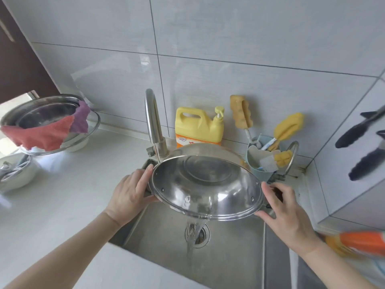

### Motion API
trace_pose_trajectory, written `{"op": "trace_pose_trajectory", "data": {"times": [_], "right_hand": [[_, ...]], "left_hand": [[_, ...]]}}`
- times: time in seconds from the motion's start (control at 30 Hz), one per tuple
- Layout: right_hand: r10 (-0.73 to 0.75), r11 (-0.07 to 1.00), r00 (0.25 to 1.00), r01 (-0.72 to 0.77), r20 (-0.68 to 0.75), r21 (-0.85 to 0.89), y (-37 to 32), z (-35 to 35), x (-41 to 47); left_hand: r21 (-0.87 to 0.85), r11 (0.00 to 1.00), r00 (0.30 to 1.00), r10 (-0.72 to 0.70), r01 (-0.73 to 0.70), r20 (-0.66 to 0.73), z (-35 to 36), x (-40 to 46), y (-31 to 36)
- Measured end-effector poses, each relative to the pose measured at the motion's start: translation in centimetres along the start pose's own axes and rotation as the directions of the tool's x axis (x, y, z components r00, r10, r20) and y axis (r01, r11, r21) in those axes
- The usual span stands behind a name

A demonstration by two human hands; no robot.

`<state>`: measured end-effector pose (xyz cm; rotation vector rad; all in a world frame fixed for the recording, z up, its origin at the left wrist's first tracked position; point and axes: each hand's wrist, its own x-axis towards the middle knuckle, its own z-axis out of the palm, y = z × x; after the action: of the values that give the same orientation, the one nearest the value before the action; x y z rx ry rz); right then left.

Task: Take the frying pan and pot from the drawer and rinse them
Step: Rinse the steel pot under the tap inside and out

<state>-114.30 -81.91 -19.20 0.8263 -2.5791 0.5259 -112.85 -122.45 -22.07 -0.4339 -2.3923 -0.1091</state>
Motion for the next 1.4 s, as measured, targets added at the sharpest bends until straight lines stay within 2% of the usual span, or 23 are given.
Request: {"op": "trace_pose_trajectory", "data": {"times": [0.17,0.3,0.43,0.53,0.6,0.63,0.67,0.7,0.77,0.83,0.9,1.17,1.4], "right_hand": [[-0.084,0.996,0.993,0.081,-0.086,-0.034,-0.1,-2.6,1.0],[-0.155,0.987,0.977,0.146,-0.144,-0.071,0.2,-3.1,1.4],[-0.12,0.992,0.986,0.116,-0.115,-0.041,0.4,-2.6,0.9],[-0.024,1.0,1.0,0.024,-0.007,0.009,0.9,-1.3,-0.1],[0.064,0.996,0.992,-0.07,0.105,0.058,1.6,0.3,-0.9],[0.112,0.988,0.978,-0.129,0.178,0.086,2.0,1.4,-1.4],[0.155,0.976,0.956,-0.186,0.249,0.109,2.5,2.5,-2.0],[0.189,0.965,0.93,-0.236,0.315,0.118,3.1,3.8,-2.8],[0.242,0.934,0.854,-0.334,0.461,0.128,4.3,6.6,-4.5],[0.286,0.879,0.766,-0.449,0.575,0.16,5.2,9.4,-6.2],[0.315,0.822,0.687,-0.542,0.655,0.173,5.8,11.6,-7.6],[0.361,0.716,0.538,-0.683,0.762,0.143,7.6,17.5,-10.1],[0.377,0.694,0.489,-0.711,0.787,0.11,9.1,22.2,-10.8]], "left_hand": [[0.07,0.996,0.986,0.071,-0.061,-0.152,-2.0,1.9,0.4],[0.066,0.993,0.98,0.103,-0.093,-0.171,-2.6,2.6,0.5],[0.06,0.996,0.993,0.068,-0.062,-0.099,-2.1,1.7,0.9],[0.038,0.999,1.0,0.003,-0.003,0.006,-0.6,0.5,1.6],[-0.002,0.999,0.989,-0.053,0.054,0.141,1.1,-0.4,2.1],[-0.051,0.993,0.959,-0.093,0.11,0.266,2.0,-0.9,2.3],[-0.096,0.978,0.894,-0.129,0.187,0.428,2.9,-1.4,2.5],[-0.114,0.957,0.802,-0.155,0.268,0.577,3.8,-1.8,2.7],[-0.099,0.925,0.604,-0.156,0.367,0.782,6.3,-3.4,2.7],[-0.113,0.898,0.455,-0.105,0.426,0.884,8.5,-4.7,3.0],[-0.116,0.88,0.359,-0.065,0.46,0.931,10.4,-5.4,3.3],[-0.092,0.859,0.154,0.015,0.504,0.988,16.5,-7.2,3.3],[-0.063,0.856,0.095,0.017,0.513,0.995,21.0,-9.4,2.1]]}}
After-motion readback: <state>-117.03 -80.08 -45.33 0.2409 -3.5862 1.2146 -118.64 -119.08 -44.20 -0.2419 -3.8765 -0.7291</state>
